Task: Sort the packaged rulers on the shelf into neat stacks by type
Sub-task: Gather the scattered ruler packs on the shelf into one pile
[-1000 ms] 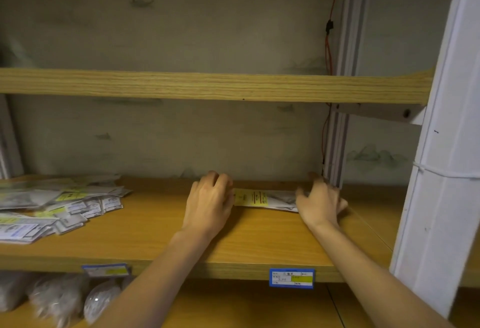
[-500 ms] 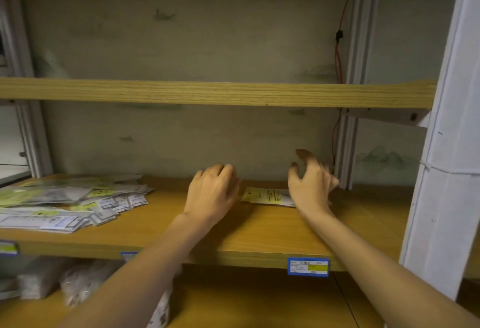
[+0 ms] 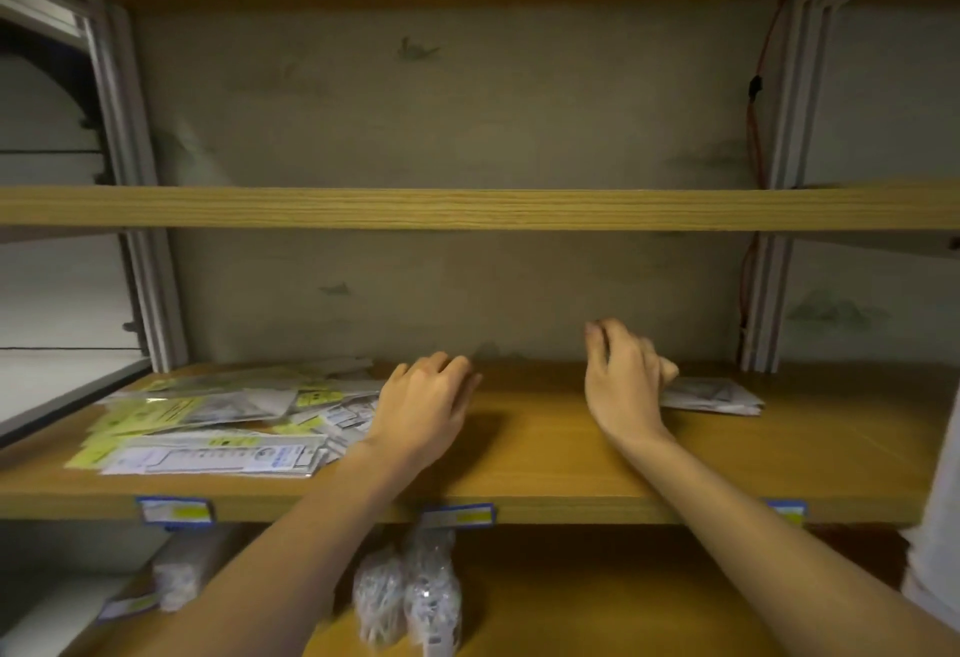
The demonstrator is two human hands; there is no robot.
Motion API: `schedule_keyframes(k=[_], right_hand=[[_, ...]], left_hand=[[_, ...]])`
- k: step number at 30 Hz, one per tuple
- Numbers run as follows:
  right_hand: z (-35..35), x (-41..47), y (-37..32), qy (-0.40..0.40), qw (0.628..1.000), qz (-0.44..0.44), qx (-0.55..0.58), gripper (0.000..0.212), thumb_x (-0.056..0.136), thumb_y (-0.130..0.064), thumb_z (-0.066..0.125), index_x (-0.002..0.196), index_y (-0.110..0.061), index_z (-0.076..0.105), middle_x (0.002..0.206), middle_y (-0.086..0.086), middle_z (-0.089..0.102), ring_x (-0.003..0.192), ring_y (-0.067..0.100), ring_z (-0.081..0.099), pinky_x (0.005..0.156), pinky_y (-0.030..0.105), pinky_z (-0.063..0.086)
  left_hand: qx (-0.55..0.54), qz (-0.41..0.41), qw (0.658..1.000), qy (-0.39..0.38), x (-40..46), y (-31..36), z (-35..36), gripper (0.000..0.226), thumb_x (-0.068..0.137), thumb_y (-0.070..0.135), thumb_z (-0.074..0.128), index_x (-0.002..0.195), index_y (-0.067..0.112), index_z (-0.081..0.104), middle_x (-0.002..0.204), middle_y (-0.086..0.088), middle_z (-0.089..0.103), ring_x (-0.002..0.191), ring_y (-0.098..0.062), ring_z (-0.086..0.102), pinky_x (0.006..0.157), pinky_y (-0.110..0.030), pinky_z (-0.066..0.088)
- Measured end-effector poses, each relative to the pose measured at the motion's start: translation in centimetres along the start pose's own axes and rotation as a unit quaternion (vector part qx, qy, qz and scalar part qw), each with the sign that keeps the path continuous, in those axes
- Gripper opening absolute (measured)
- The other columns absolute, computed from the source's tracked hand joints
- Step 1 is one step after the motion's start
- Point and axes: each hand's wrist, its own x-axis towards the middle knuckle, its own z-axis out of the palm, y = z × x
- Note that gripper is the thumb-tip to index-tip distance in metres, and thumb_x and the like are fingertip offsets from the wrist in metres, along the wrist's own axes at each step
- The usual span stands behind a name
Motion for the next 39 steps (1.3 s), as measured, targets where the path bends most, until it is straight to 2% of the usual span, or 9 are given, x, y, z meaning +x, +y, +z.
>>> schedule_keyframes(k=[3, 6, 12, 15, 19, 22, 29, 35, 39], right_hand=[[0.7, -1.4, -1.4, 0.000, 0.999, -0.020, 0.031, 0.025, 0.104, -0.028, 0.034, 0.087, -0.020, 0.051, 0.079, -0.003, 0.054, 0.090, 0.028, 0.052, 0.076, 0.038, 0.029], [1.0, -2.6, -2.2, -0.013, 0.997, -0.048, 0.062, 0.025, 0.103, -0.023, 0.039, 0.079, -0.019, 0.047, 0.071, -0.009, 0.048, 0.078, 0.019, 0.049, 0.068, 0.030, 0.027], [1.6, -3.0, -3.2, -0.049, 0.996, -0.052, 0.044, 0.024, 0.102, -0.024, 0.042, 0.082, -0.016, 0.054, 0.070, -0.004, 0.054, 0.067, 0.013, 0.052, 0.059, 0.030, 0.036], [1.6, -3.0, -4.2, -0.070, 0.996, -0.037, 0.041, 0.026, 0.101, -0.029, 0.042, 0.081, -0.017, 0.054, 0.065, -0.004, 0.053, 0.061, 0.010, 0.050, 0.052, 0.025, 0.036], [2.6, -4.3, -5.3, -0.099, 0.990, -0.010, 0.098, 0.027, 0.101, -0.033, 0.042, 0.080, -0.020, 0.054, 0.067, -0.001, 0.059, 0.066, 0.014, 0.058, 0.058, 0.033, 0.044], [3.9, -5.5, -6.1, -0.115, 0.988, -0.003, 0.104, 0.031, 0.101, -0.038, 0.038, 0.078, -0.021, 0.051, 0.068, 0.001, 0.061, 0.067, 0.019, 0.059, 0.061, 0.039, 0.046], [7.6, -5.0, -11.2, -0.107, 0.987, -0.040, 0.109, 0.034, 0.101, -0.037, 0.039, 0.077, -0.017, 0.053, 0.064, 0.003, 0.062, 0.062, 0.020, 0.058, 0.062, 0.040, 0.046], [12.1, -5.5, -16.7, -0.119, 0.985, -0.035, 0.116, 0.038, 0.100, -0.037, 0.039, 0.077, -0.014, 0.058, 0.064, 0.004, 0.064, 0.063, 0.022, 0.060, 0.066, 0.044, 0.048], [15.0, -6.9, -20.2, -0.116, 0.986, -0.028, 0.120, 0.038, 0.101, -0.036, 0.037, 0.079, -0.015, 0.059, 0.066, 0.003, 0.064, 0.065, 0.020, 0.060, 0.066, 0.044, 0.049]], left_hand=[[-0.006, 0.004, 1.000, -0.025, -0.8, -1.4, -0.5, 0.035, 0.103, 0.039, 0.032, 0.110, 0.017, 0.058, 0.106, -0.002, 0.060, 0.098, -0.024, 0.057, 0.076, -0.033, 0.033], [-0.018, 0.009, 0.999, -0.030, -1.2, -1.9, -0.8, 0.038, 0.103, 0.039, 0.029, 0.113, 0.017, 0.057, 0.109, -0.002, 0.059, 0.101, -0.024, 0.056, 0.079, -0.033, 0.034], [-0.046, 0.012, 0.999, -0.026, -1.6, -2.8, -1.2, 0.037, 0.102, 0.040, 0.031, 0.113, 0.017, 0.058, 0.105, -0.003, 0.060, 0.095, -0.024, 0.057, 0.075, -0.032, 0.035], [-0.038, 0.010, 0.999, -0.017, -2.1, -3.4, -1.9, 0.036, 0.102, 0.039, 0.033, 0.110, 0.016, 0.059, 0.102, -0.005, 0.060, 0.093, -0.026, 0.058, 0.071, -0.032, 0.034], [-0.050, -0.009, 0.999, -0.005, -3.5, -4.7, -2.4, 0.034, 0.101, 0.039, 0.037, 0.107, 0.015, 0.060, 0.099, -0.004, 0.061, 0.091, -0.027, 0.058, 0.068, -0.032, 0.033], [-0.058, -0.019, 0.998, -0.003, -5.0, -6.0, -2.6, 0.032, 0.100, 0.039, 0.042, 0.110, 0.016, 0.062, 0.103, -0.004, 0.063, 0.092, -0.027, 0.059, 0.069, -0.033, 0.038], [-0.029, -0.021, 0.999, 0.001, -5.7, -12.9, -4.2, 0.022, 0.097, 0.034, 0.051, 0.105, 0.017, 0.061, 0.098, -0.006, 0.063, 0.092, -0.030, 0.060, 0.067, -0.035, 0.040], [0.001, -0.051, 0.997, -0.055, -6.5, -21.5, -5.9, 0.026, 0.095, 0.040, 0.050, 0.113, 0.022, 0.055, 0.110, -0.001, 0.061, 0.104, -0.026, 0.056, 0.076, -0.035, 0.039], [-0.002, -0.053, 0.989, -0.138, -7.0, -26.8, -7.0, 0.037, 0.093, 0.053, 0.047, 0.118, 0.028, 0.053, 0.119, 0.001, 0.057, 0.110, -0.023, 0.054, 0.085, -0.035, 0.040]])
